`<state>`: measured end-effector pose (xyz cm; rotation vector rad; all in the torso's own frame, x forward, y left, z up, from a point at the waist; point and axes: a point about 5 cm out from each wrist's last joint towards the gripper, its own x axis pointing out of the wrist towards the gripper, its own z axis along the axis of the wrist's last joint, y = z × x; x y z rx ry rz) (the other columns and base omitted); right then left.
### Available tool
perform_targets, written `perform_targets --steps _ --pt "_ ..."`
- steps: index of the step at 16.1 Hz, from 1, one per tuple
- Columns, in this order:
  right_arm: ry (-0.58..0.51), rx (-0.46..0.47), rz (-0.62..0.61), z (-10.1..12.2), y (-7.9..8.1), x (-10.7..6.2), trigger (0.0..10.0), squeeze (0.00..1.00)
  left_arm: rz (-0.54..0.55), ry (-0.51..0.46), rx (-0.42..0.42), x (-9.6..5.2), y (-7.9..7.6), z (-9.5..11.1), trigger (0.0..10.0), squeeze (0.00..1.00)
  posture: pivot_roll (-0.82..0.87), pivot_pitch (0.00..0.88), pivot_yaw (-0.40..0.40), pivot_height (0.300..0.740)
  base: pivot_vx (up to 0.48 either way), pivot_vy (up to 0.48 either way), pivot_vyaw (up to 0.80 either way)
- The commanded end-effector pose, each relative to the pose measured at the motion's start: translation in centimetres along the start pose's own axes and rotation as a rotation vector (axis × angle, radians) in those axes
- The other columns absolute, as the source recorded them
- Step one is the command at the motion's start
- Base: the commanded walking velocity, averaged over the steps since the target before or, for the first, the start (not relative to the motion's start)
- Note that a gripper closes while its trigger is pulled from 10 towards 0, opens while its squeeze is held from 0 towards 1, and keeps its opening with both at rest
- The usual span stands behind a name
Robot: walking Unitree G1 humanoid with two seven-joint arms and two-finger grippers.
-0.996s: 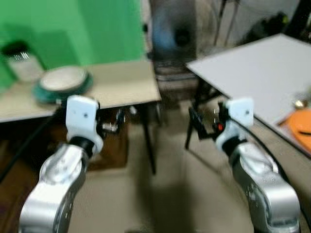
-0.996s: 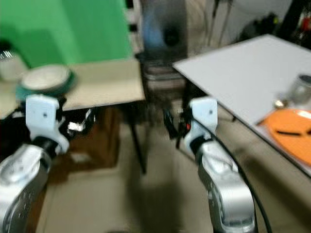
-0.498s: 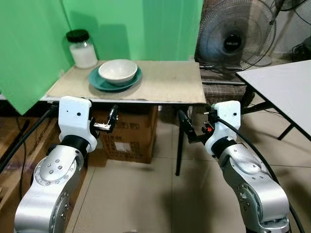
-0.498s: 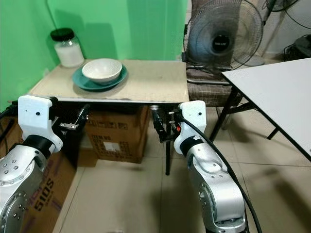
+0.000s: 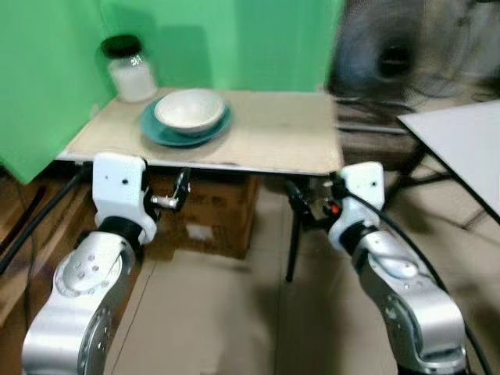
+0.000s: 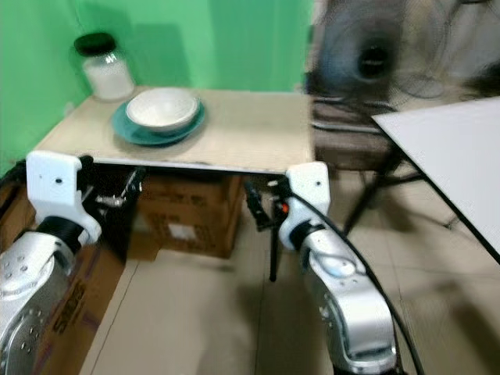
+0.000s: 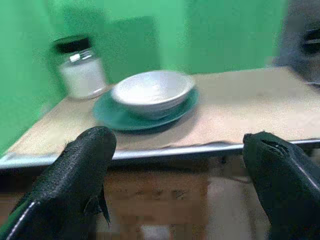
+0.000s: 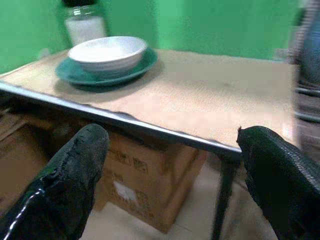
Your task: Setting the table
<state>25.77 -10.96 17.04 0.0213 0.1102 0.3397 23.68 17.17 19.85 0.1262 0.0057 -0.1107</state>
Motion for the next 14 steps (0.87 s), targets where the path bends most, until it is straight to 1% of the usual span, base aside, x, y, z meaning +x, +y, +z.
perform_targets --steps 1,3,5,8,9,13,14 --pt "-0.009 0.0 0.027 0.21 0.54 0.27 10.0 1.0 0.006 0.001 0.003 -0.22 0.13 0.12 10.0 0.05 0.01 0.037 0.055 0.74 0.281 0.0 0.8" --pt "-0.01 -0.006 0.032 0.24 0.62 0.38 10.0 1.0 0.007 0.007 0.002 -0.28 0.15 0.06 10.0 0.05 0.02 0.041 0.054 0.74 0.281 0.0 0.8" --pt "-0.018 0.008 0.017 0.32 0.51 0.46 10.0 1.0 0.005 0.009 0.002 -0.32 0.16 0.04 10.0 0.05 0.02 0.041 0.056 0.74 0.276 0.0 0.0" --pt "-0.019 0.002 0.016 0.35 0.54 0.49 10.0 1.0 0.003 0.012 0.002 -0.33 0.22 0.04 10.0 0.05 0.01 0.044 0.059 0.74 0.274 0.0 0.0" --pt "-0.018 0.002 0.015 0.37 0.52 0.53 10.0 0.0 0.003 0.013 0.001 -0.3 0.21 0.04 10.0 0.05 0.01 0.049 0.06 0.74 0.277 0.0 0.0" --pt "-0.012 -0.001 0.01 0.37 0.48 0.66 10.0 0.0 0.009 0.014 -0.007 -0.2 0.26 0.04 10.0 0.06 0.01 0.054 0.06 0.74 0.274 0.0 0.0" --pt "-0.013 -0.007 0.005 0.43 0.43 0.75 10.0 0.0 0.016 0.016 -0.021 -0.18 0.33 -0.05 10.0 0.06 0.01 0.056 0.059 0.74 0.274 0.0 0.0"
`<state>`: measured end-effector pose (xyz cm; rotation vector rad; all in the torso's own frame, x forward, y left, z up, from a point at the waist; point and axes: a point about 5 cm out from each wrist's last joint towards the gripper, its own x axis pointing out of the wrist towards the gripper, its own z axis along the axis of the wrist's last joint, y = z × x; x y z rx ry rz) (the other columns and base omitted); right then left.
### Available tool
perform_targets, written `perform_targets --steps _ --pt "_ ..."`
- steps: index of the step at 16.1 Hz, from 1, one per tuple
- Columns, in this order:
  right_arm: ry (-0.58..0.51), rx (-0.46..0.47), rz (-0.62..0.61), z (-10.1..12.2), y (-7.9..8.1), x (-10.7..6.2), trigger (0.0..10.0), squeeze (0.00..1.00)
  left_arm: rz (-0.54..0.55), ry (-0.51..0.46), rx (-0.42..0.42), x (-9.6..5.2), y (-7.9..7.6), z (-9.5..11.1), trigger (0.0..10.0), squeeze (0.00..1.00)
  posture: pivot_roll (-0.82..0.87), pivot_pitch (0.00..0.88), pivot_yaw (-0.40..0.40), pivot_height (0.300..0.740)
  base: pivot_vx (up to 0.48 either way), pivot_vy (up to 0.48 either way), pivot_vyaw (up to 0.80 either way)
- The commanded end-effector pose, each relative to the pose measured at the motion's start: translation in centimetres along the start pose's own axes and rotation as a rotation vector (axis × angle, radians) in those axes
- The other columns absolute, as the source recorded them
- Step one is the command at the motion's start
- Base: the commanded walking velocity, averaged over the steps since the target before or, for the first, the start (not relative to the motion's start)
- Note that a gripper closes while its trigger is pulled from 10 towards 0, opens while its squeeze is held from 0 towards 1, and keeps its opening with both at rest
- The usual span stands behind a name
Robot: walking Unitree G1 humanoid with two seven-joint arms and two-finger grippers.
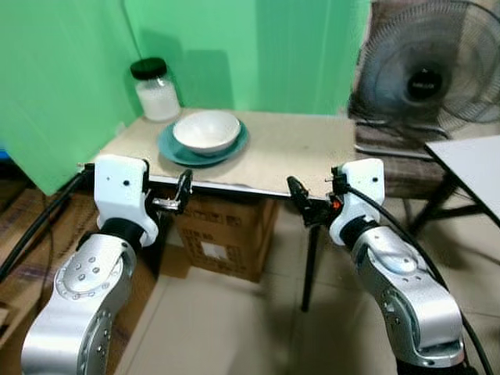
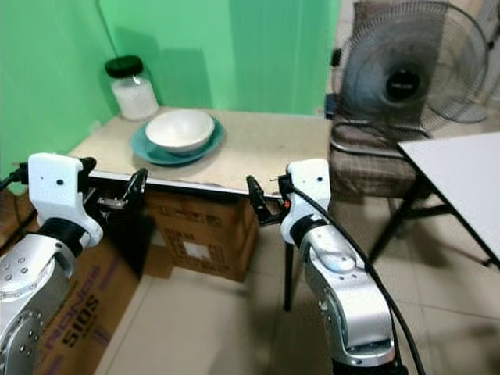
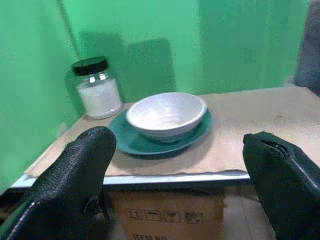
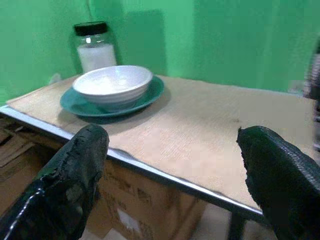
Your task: Setting the table
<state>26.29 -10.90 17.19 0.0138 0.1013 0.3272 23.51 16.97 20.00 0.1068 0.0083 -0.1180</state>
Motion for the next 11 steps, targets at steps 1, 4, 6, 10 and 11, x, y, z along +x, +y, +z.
perform_targets --steps 1,4,6,10,11 --pt "-0.006 -0.004 0.017 0.26 0.5 0.3 10.0 0.0 0.025 0.015 -0.004 0.0 0.56 -0.25 10.0 0.06 0.0 0.056 0.059 0.74 0.274 0.0 0.0" --pt "-0.006 -0.007 0.018 0.29 0.47 0.36 10.0 0.0 0.029 0.014 -0.011 0.09 0.48 -0.26 10.0 0.06 0.0 0.056 0.056 0.74 0.274 0.0 0.0" --pt "-0.007 -0.001 0.02 0.31 0.45 0.36 10.0 0.0 0.03 0.013 -0.015 0.12 0.42 -0.24 10.0 0.06 0.0 0.058 0.053 0.74 0.276 0.0 0.0" --pt "0.0 -0.008 0.016 0.26 0.42 0.41 10.0 0.0 0.03 0.012 -0.024 0.11 0.39 -0.28 10.0 0.07 0.0 0.058 0.052 0.74 0.291 0.0 0.0" --pt "0.001 -0.009 0.018 0.25 0.46 0.41 10.0 0.0 0.029 0.012 -0.025 0.11 0.38 -0.28 10.0 0.07 0.0 0.057 0.052 0.74 0.33 0.0 0.0"
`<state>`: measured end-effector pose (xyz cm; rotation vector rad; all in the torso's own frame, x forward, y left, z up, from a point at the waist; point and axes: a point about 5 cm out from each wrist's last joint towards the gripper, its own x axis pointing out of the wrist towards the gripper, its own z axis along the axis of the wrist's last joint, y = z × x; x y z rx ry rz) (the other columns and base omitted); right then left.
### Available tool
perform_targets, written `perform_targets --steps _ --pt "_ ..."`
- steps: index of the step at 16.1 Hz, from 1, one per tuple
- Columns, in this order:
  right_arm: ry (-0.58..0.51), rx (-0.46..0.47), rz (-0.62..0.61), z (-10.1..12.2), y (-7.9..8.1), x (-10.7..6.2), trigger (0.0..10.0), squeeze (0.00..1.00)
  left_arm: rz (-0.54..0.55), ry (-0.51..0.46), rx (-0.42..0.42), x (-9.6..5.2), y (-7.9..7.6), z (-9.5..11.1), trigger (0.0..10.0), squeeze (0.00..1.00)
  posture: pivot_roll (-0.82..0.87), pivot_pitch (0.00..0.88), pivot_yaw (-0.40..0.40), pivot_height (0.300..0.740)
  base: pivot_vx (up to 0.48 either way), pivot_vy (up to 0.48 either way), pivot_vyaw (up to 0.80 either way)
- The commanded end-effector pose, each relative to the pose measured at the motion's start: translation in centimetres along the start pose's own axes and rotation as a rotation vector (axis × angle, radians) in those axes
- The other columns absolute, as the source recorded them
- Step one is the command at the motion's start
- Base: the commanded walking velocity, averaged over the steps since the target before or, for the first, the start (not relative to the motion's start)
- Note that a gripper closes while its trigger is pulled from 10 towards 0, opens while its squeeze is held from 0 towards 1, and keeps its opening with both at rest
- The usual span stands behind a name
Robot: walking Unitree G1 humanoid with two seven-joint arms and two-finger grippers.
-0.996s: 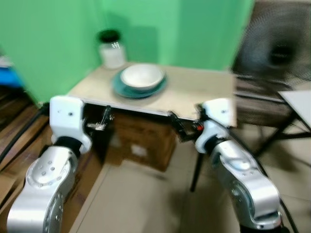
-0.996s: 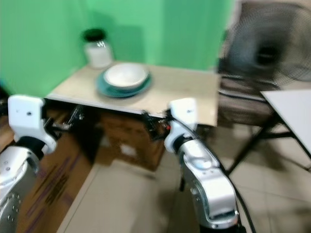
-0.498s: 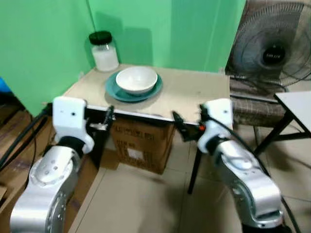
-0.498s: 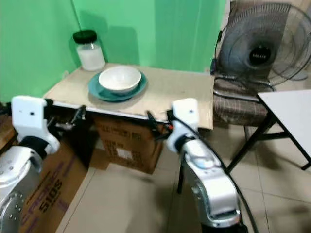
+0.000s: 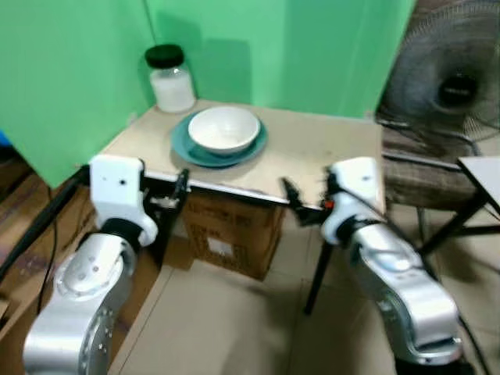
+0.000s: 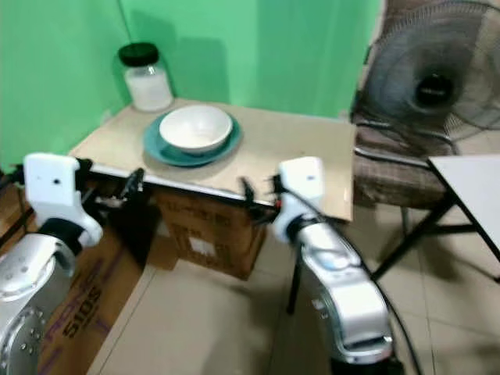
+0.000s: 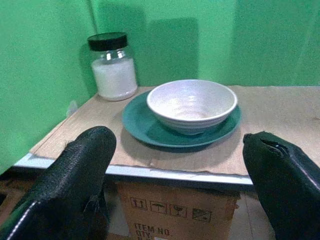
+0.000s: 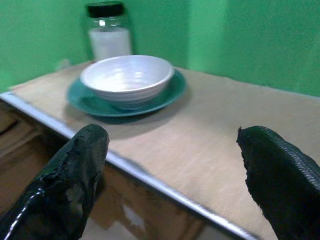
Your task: Setting the table
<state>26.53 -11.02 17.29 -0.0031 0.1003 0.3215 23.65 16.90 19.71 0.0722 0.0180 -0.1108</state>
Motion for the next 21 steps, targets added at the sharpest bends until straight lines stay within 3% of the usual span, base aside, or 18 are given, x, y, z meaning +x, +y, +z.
perform_targets --steps 1,6,8,19,21 --pt "0.001 0.007 0.025 0.11 0.65 0.21 10.0 0.0 0.022 0.003 0.009 -0.05 0.43 0.02 10.0 0.07 0.0 0.059 0.053 0.74 0.334 0.0 0.0" --pt "0.015 -0.044 0.049 0.05 1.01 0.26 10.0 0.0 0.016 0.006 0.011 -0.09 0.43 -0.02 10.0 0.07 0.0 0.061 0.055 0.74 0.335 0.0 0.0" --pt "0.019 -0.046 0.05 -0.02 1.1 0.29 10.0 0.0 0.013 0.009 0.015 -0.17 0.46 -0.1 10.0 0.07 0.0 0.06 0.054 0.74 0.334 0.0 0.8" --pt "0.02 0.011 0.015 -0.14 0.73 0.36 10.0 0.0 -0.008 0.016 0.025 -0.24 0.4 -0.28 10.0 0.06 0.0 0.058 0.055 0.74 0.335 0.0 0.05" --pt "0.026 0.057 0.008 -0.22 0.58 0.4 10.0 0.0 -0.016 0.018 0.025 -0.24 0.31 -0.32 10.0 0.07 0.0 0.057 0.056 0.74 0.334 0.0 -0.62"
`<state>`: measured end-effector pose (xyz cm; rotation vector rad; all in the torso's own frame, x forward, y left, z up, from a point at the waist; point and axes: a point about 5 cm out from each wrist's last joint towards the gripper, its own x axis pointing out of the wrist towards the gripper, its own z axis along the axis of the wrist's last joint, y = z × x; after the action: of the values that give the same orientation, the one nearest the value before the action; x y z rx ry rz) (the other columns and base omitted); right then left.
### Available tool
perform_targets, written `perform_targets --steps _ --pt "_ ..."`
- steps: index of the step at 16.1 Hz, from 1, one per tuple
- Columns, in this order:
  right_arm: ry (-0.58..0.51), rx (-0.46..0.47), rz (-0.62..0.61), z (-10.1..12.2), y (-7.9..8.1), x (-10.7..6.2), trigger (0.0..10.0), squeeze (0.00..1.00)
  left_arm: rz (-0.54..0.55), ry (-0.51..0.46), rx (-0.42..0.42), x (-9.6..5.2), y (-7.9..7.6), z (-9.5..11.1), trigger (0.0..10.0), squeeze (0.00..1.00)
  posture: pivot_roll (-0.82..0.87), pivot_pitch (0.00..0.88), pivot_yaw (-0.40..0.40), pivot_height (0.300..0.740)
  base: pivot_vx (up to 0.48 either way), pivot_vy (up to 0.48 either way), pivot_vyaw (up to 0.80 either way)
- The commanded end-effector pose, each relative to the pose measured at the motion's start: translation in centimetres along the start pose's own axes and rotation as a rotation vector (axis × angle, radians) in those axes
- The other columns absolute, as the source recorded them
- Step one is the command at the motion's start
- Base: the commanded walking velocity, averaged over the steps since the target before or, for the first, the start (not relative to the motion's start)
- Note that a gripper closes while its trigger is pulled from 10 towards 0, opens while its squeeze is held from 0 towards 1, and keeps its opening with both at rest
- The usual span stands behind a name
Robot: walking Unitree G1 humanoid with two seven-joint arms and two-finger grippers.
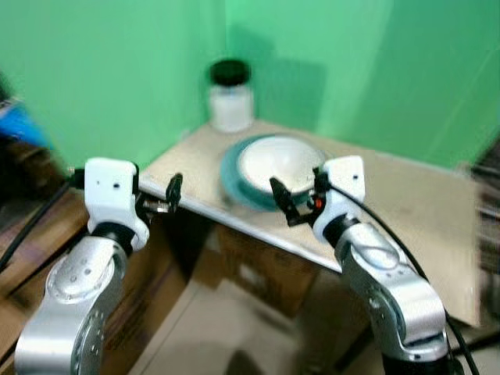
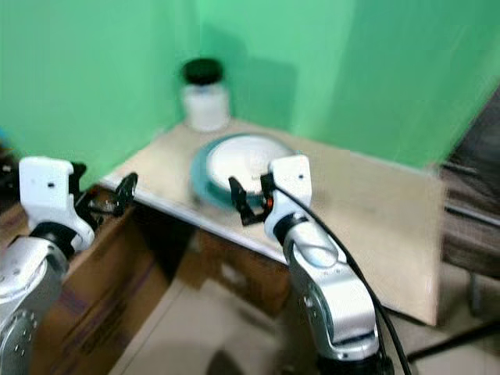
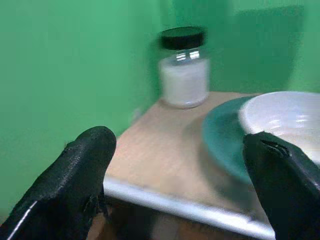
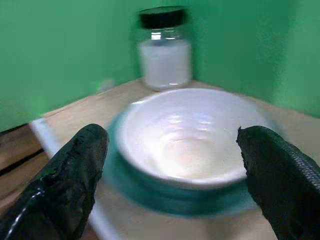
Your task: Setting the table
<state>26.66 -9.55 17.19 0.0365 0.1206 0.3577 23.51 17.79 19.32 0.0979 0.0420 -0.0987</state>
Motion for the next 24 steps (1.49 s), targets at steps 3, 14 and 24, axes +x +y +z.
perform_targets --steps 3,14,24 --pt "0.005 -0.001 -0.044 0.1 -0.9 -0.1 10.0 0.0 -0.044 -0.002 0.006 -0.1 -0.6 0.0 10.0 0.06 0.0 0.055 0.056 0.74 0.331 0.0 -0.48" --pt "0.16 0.119 -0.105 -0.2 -1.8 2.8 10.0 1.0 -0.187 0.082 0.083 -0.9 -0.1 -1.3 10.0 0.04 -0.01 0.032 0.069 0.74 0.134 0.0 0.0" --pt "0.374 0.205 -0.188 0.3 -2.6 9.7 10.0 0.0 -0.375 0.137 0.126 -1.7 -0.5 -2.0 10.0 0.03 0.0 0.038 0.058 0.74 0.0 0.0 0.0"
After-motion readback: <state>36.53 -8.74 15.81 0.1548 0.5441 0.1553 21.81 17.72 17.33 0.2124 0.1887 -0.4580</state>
